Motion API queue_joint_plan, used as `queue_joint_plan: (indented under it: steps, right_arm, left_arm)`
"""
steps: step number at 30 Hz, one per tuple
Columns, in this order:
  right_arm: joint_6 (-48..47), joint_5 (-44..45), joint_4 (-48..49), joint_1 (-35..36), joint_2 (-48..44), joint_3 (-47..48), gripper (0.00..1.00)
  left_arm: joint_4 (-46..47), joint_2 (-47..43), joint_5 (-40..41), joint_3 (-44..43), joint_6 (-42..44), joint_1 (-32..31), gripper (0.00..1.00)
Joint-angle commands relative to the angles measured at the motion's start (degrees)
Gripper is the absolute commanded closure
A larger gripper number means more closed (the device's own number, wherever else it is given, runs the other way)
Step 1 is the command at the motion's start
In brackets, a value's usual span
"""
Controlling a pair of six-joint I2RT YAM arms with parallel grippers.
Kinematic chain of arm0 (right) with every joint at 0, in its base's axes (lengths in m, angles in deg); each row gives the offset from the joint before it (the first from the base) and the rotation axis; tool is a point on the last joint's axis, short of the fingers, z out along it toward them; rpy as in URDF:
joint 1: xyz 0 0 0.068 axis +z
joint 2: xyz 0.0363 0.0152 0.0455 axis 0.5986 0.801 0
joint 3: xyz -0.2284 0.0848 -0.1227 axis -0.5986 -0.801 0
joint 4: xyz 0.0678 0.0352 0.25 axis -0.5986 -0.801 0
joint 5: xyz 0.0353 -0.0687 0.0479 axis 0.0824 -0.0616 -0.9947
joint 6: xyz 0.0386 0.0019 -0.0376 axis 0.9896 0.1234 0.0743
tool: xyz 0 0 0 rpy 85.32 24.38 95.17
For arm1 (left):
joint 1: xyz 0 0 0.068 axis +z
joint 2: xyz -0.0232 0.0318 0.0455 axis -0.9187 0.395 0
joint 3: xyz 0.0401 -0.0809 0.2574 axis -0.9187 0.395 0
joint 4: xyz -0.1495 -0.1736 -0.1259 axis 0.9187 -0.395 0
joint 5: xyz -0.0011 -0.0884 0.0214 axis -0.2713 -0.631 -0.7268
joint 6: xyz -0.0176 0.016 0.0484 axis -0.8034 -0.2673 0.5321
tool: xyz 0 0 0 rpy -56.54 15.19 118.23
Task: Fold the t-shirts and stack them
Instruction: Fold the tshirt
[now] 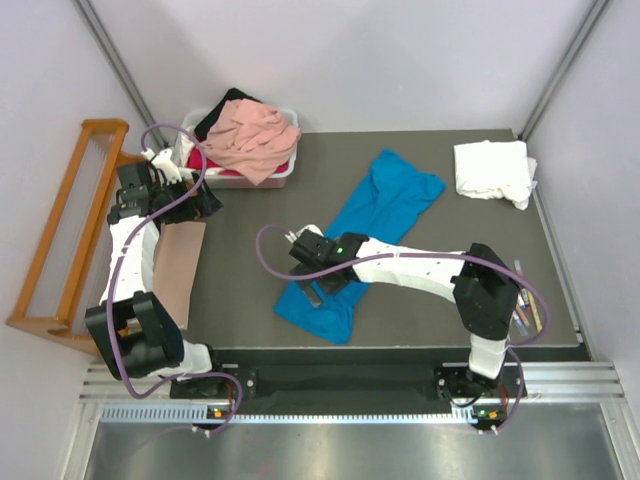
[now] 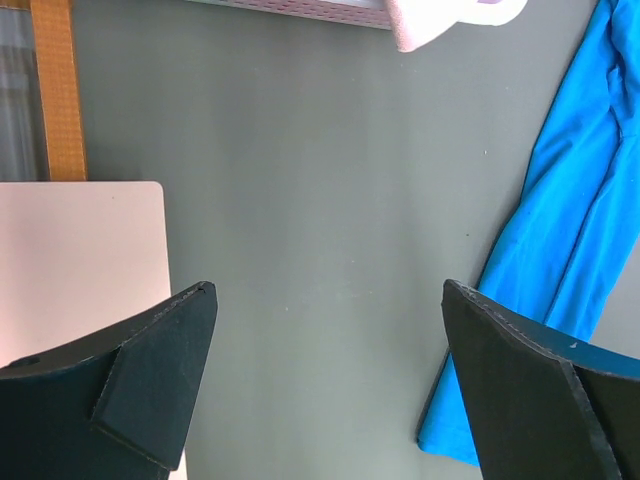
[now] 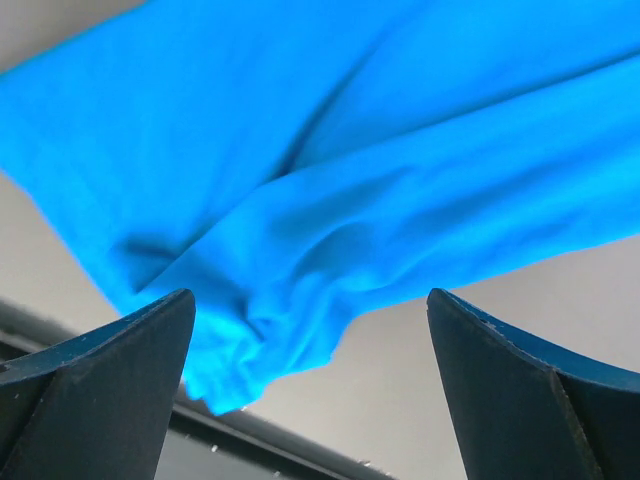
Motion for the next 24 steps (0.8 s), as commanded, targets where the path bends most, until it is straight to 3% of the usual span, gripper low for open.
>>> queue_joint_plan:
  steps: [1,24]
  right_arm:
    - [0.25,2.18,1.47,0.41,-2.34,2.26,0.00]
    - [3.32,-13.03,7.97,2.79,5.05,4.28,0.01]
  left_arm:
    - [0.08,-1.17,-1.18,-2.13,0.18,0.48,0.01]
    - [-0.62,-0.99,-1.97,-2.22,0.52,0.39,0.01]
